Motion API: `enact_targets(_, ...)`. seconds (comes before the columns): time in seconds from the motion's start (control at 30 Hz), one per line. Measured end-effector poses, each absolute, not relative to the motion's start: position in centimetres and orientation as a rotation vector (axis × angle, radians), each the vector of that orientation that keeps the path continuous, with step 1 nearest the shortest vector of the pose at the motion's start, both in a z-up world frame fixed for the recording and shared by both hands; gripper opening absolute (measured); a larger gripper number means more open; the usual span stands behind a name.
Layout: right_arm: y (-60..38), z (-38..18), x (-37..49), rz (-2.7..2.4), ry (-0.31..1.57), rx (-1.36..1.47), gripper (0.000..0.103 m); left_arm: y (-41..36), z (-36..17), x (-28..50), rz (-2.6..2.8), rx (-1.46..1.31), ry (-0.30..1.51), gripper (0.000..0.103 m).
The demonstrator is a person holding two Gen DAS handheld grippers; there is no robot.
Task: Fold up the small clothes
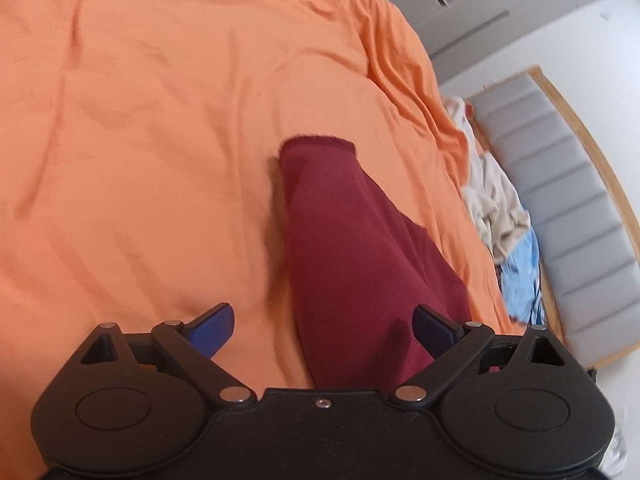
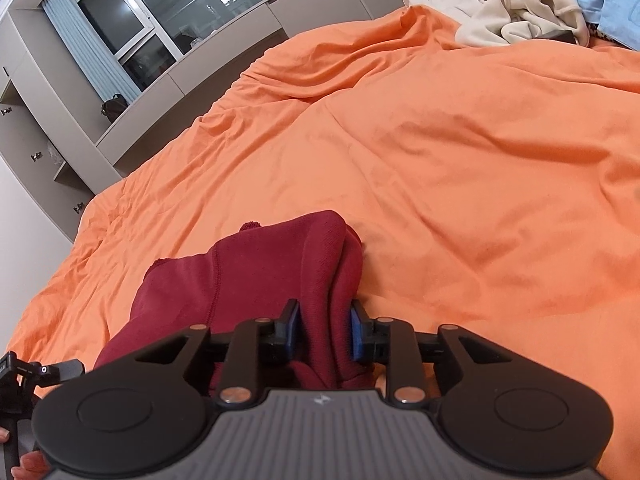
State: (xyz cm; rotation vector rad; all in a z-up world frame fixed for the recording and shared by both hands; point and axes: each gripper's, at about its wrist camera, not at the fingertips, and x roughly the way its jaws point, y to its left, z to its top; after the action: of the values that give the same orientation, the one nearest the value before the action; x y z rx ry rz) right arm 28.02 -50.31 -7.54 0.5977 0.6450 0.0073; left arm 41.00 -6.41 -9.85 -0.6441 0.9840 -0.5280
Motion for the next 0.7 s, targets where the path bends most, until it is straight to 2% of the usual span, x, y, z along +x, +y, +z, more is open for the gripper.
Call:
enact_targets(0.2, -50.3, -7.6, 28.0, 0.007, 0.645, 0.59, 0.028, -6.6, -10.8, 41.6, -0.523, -0.684, 1.0, 0.081)
enact_targets(0.37, -50.1, -7.6, 28.1, 0.007, 0.642, 0.573, 0.025, -7.2, -11.9, 42.4, -0.544, -0.787, 1.043, 0.055)
enact_targets(0.43, -50.1, -7.5, 28.0, 0.01, 0.636, 0.566, 0.023, -7.9, -11.2, 42.2, -0.536, -0.736, 1.032, 0.051)
enact_targets(0.57, -49.5, -6.4, 27.7, 0.018, 0.613, 0.522, 0.017, -9.5, -8.9, 42.0, -0.501, -0.585, 1.015, 0.034)
enact_targets(0.7, -48.3, -4.0, 27.0, 0.049, 0.548, 0.486, 0.016, -11.0, -6.0, 41.7, -0.496, -0.43, 0.97, 0.031)
